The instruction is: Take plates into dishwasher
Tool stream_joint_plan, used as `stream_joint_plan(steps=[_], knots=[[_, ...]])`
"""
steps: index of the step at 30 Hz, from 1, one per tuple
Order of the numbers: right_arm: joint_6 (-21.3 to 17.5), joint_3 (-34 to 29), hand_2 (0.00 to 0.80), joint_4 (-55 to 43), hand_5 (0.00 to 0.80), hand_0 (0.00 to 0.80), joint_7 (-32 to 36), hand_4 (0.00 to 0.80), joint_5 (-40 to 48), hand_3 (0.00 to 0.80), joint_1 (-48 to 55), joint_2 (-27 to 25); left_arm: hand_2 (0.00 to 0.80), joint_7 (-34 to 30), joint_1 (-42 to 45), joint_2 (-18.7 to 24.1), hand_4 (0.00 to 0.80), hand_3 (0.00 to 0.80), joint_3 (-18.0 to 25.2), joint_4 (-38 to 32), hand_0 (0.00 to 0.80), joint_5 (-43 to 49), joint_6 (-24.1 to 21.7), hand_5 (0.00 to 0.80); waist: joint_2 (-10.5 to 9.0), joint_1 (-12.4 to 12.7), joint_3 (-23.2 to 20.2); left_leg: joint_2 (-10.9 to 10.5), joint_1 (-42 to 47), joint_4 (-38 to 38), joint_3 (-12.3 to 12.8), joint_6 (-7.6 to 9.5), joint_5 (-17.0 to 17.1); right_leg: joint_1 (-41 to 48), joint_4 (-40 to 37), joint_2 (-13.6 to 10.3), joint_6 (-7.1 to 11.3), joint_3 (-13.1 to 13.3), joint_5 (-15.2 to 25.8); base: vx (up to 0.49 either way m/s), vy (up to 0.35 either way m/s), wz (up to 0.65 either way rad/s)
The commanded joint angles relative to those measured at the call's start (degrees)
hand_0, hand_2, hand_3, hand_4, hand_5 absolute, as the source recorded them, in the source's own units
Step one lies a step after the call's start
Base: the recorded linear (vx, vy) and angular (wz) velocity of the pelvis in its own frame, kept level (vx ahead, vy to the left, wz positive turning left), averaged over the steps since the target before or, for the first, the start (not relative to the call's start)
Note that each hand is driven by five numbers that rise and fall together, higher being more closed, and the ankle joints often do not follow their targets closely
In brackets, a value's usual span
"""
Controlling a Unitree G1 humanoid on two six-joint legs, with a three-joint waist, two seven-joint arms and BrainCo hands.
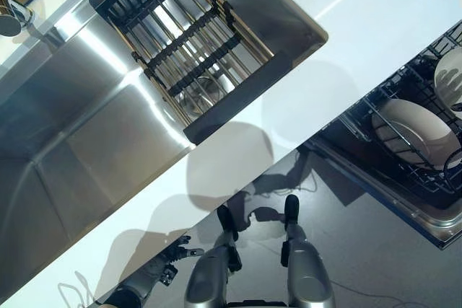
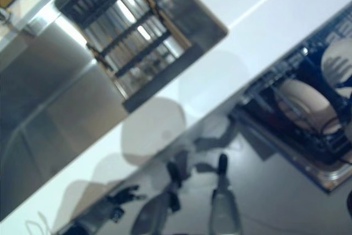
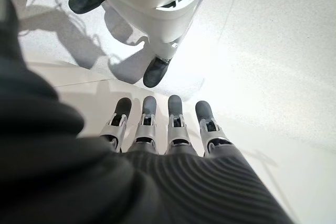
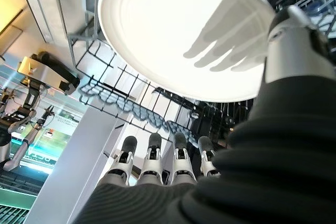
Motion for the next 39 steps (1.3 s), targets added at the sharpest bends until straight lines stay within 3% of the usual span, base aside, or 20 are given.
stream_joint_plan(steps=[1, 16, 21, 25, 31, 36, 39], knots=[[0.74, -1.97, 0.0, -4.53, 0.0, 0.0, -7.24, 0.0, 5.88, 0.0, 2.86, -1.01, 0.0, 1.42, -2.79, 4.38, 0.0, 0.0, 2.27, 1.69, 0.0, -0.85, -0.45, 0.0, -4.81, 0.42, -4.65, 2.28, 3.28, -0.14, 1.36, -4.13, -2.48, -0.93, 2.1, -0.58, 2.82, -3.35, -3.54, 0.047, 0.068, 0.0], [-1.56, -23.14, 0.0, -17.96, 0.0, 0.0, -15.63, 0.0, 16.03, 0.0, 24.53, 4.67, 0.0, 3.53, -1.22, 1.02, 0.0, 0.0, 5.53, 6.62, 0.0, -0.15, -1.04, 0.0, -7.85, -2.52, -9.06, 3.04, 7.4, -0.14, 2.76, -3.67, -3.9, 3.33, 2.21, 0.36, 2.6, -1.72, -4.94, 0.045, 0.041, -0.01], [-0.29, -28.36, 0.0, -19.05, 0.0, 0.0, -13.77, 0.0, 29.21, 0.0, 29.13, 9.35, 0.0, 3.68, -0.6, 0.1, 0.0, 0.0, 6.76, 9.54, 0.0, 0.77, -0.85, 0.0, -9.26, -3.46, -11.24, 3.32, 9.69, -0.14, 3.74, -3.44, -4.68, 5.54, 2.2, 0.48, 2.38, -1.1, -5.51, 0.076, 0.036, -0.09], [-0.86, -31.22, 0.0, -17.15, 0.0, 0.0, -14.08, 0.0, 43.09, 0.0, 30.8, 13.04, 0.0, 3.94, -0.59, -0.49, 0.0, 0.0, 7.21, 12.2, 0.0, 1.14, -1.43, 0.0, -10.11, -4.19, -12.59, 3.49, 11.53, -0.14, 4.62, -3.26, -5.31, 6.99, 2.44, 0.43, 2.08, -0.77, -6.03, 0.069, 0.027, -0.08], [-6.09, -36.48, 0.0, -9.01, 0.0, 0.0, -15.87, 0.0, 56.79, 0.0, 34.1, 17.95, 0.0, 3.75, -1.02, -0.79, 0.0, 0.0, 6.81, 15.24, 0.0, 1.97, -2.77, 0.0, -10.43, -5.29, -14.53, 3.54, 13.67, -0.14, 5.8, -3.11, -6.07, 8.8, 2.22, 0.4, 2.02, -0.15, -6.25, 0.074, 0.015, -0.04], [-9.11, -38.85, 0.0, -0.42, 0.0, 0.0, -16.62, 0.0, 68.96, 0.0, 35.91, 22.5, 0.0, 4.01, -2.24, -0.96, 0.0, 0.0, 5.58, 16.11, 0.0, 0.43, -3.08, 0.0, -9.25, -6.1, -15.23, 3.47, 14.7, -0.14, 6.45, -3.08, -6.35, 9.04, 2.92, 0.28, 1.95, 0.14, -6.75, 0.041, 0.01, -0.06], [-9.76, -39.79, 0.0, 4.92, 0.0, 0.0, -17.14, 0.0, 71.81, 0.0, 36.19, 24.17, 0.0, 4.03, -2.82, -1.12, 0.0, 0.0, 5.03, 16.43, 0.0, -0.08, -2.91, 0.0, -8.19, -6.2, -15.16, 3.36, 14.87, -0.13, 6.33, -2.92, -6.27, 8.74, 4.04, 0.05, 1.82, 0.11, -7.38, 0.008, 0.002, -0.02]])
